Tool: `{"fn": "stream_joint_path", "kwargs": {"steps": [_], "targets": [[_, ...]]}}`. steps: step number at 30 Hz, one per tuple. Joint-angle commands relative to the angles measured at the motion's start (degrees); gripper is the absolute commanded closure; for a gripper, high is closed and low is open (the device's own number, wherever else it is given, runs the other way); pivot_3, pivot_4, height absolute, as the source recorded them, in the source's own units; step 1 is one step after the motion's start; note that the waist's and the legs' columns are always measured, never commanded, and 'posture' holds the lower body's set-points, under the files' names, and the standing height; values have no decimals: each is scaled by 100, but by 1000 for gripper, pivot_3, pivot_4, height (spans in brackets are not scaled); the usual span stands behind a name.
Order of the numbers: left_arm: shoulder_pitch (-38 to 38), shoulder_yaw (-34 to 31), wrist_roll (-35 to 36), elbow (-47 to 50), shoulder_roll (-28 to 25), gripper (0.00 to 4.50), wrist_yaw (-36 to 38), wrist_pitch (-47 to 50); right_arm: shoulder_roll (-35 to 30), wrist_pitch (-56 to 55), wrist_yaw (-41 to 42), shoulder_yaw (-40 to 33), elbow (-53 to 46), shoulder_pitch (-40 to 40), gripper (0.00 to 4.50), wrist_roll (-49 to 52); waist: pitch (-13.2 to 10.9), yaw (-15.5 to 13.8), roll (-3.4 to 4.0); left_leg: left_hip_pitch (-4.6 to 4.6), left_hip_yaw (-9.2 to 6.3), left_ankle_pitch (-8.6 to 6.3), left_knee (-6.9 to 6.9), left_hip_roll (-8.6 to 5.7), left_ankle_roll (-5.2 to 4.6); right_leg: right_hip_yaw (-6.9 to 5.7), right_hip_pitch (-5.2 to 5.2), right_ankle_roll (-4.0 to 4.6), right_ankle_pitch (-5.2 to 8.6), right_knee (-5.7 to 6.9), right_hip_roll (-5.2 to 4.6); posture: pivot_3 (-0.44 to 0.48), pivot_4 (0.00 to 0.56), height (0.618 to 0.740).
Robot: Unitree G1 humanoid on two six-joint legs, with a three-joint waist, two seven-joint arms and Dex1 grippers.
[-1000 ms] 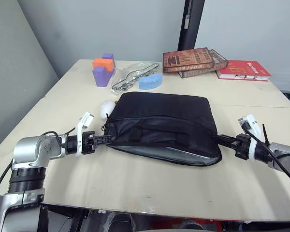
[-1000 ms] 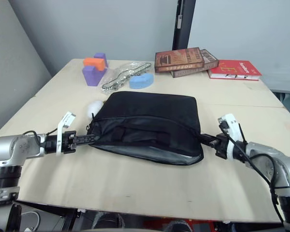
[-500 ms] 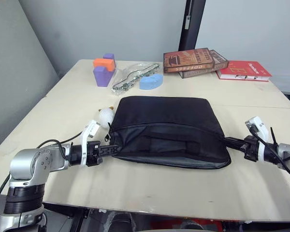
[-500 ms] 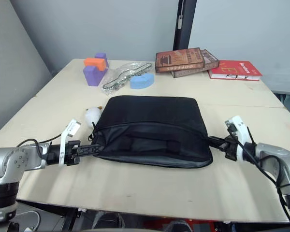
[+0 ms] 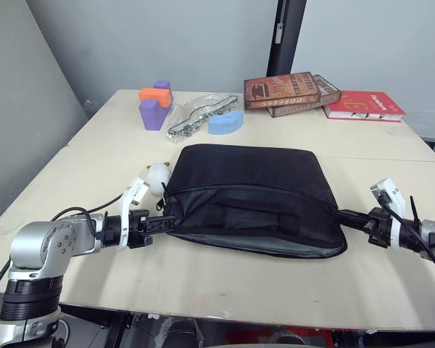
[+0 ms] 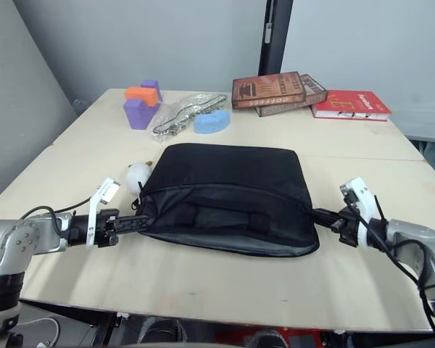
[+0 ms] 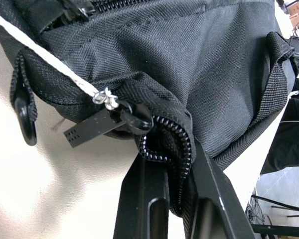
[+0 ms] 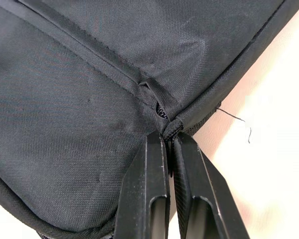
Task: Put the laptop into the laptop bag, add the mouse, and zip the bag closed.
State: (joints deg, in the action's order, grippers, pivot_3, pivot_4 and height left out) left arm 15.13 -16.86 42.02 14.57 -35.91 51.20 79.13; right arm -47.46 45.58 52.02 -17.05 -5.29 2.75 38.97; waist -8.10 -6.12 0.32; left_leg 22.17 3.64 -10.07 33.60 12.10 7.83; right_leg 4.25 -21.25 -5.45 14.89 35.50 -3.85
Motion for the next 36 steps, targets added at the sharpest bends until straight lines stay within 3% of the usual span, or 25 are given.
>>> {"fn": "stream_joint_path", "kwargs": {"steps": [1, 2, 3, 4, 6, 12, 16, 20, 24, 29, 36], "targets": [[-7, 187, 572, 458, -71, 4500, 379, -141, 96, -46, 106, 15, -140, 162, 4460, 125, 0, 6, 0, -1, 0, 0, 0, 0, 0, 0, 0, 0, 0, 1, 0, 0, 150, 740], [-54, 238, 576, 504, -123, 4500, 395, -188, 109, -39, 112, 15, -103, 189, 4460, 127, 0, 16, 0, -3, 0, 0, 0, 0, 0, 0, 0, 1, 0, 1, 0, 0, 150, 740], [-97, 270, 570, 509, -183, 4082, 398, -222, 112, -40, 140, 19, -86, 189, 4487, 124, 0, 23, 0, -3, 1, 0, 0, 0, 0, 1, 0, 1, 0, 1, 0, 0, 150, 740], [-115, 281, 553, 474, -243, 3654, 407, -279, 130, 10, 146, -5, -64, 198, 4140, 164, 0, 30, 0, -2, 2, 0, -1, 0, 0, 2, 0, 1, 0, 0, 0, 0, 150, 740], [-84, 251, 549, 347, -330, 3221, 396, -331, 109, 64, 281, -48, -79, 155, 3546, 265, 0, 35, 0, -4, 3, 0, -2, 0, 0, 2, 0, 1, 1, 1, 1, 0, 150, 740], [-78, 72, 520, 88, -845, 988, 539, -573, -74, 72, 606, -192, 61, -61, 1406, 257, 0, 35, 0, -10, 3, 0, 1, 1, 0, 4, 2, 2, 1, 8, 1, 0, 150, 740], [-129, -141, 410, -354, -1481, 982, 906, -855, -301, 63, 765, -530, 153, -245, 38, 261, 0, 38, 0, -11, 7, 0, -2, 1, -1, 5, 1, 4, 2, 4, 1, 0, 150, 740], [-244, -190, 383, -602, -2052, 982, 1408, -1255, -535, 83, 862, -892, 235, -357, 38, 323, 0, 28, -2, -11, 10, -1, -6, 0, -2, 9, 2, 3, 2, -7, 0, 0, 150, 740], [-442, -363, -33, -1070, -2790, 982, 2567, -2654, -895, 244, 953, -1571, -42, -432, 38, 521, -1, 35, -3, -18, 18, -2, -15, 2, -3, 13, 1, 3, 2, -9, 1, 0, 150, 740], [359, -540, -28, -1861, -3082, 982, 3175, -3548, -1115, 263, 847, -2211, -514, -379, 38, 701, 0, -2, -3, -21, 19, -13, -16, 5, -27, 11, 1, 4, 2, -6, 2, 0, 150, 740], [903, -320, 125, -1672, -3206, 982, 3971, -4228, -1243, 437, 615, -2204, -1665, -30, 38, 1231, 1, -11, -2, -22, 27, -11, -18, 8, -22, 15, -7, 6, 3, 2, 4, 0, 150, 740]]}}
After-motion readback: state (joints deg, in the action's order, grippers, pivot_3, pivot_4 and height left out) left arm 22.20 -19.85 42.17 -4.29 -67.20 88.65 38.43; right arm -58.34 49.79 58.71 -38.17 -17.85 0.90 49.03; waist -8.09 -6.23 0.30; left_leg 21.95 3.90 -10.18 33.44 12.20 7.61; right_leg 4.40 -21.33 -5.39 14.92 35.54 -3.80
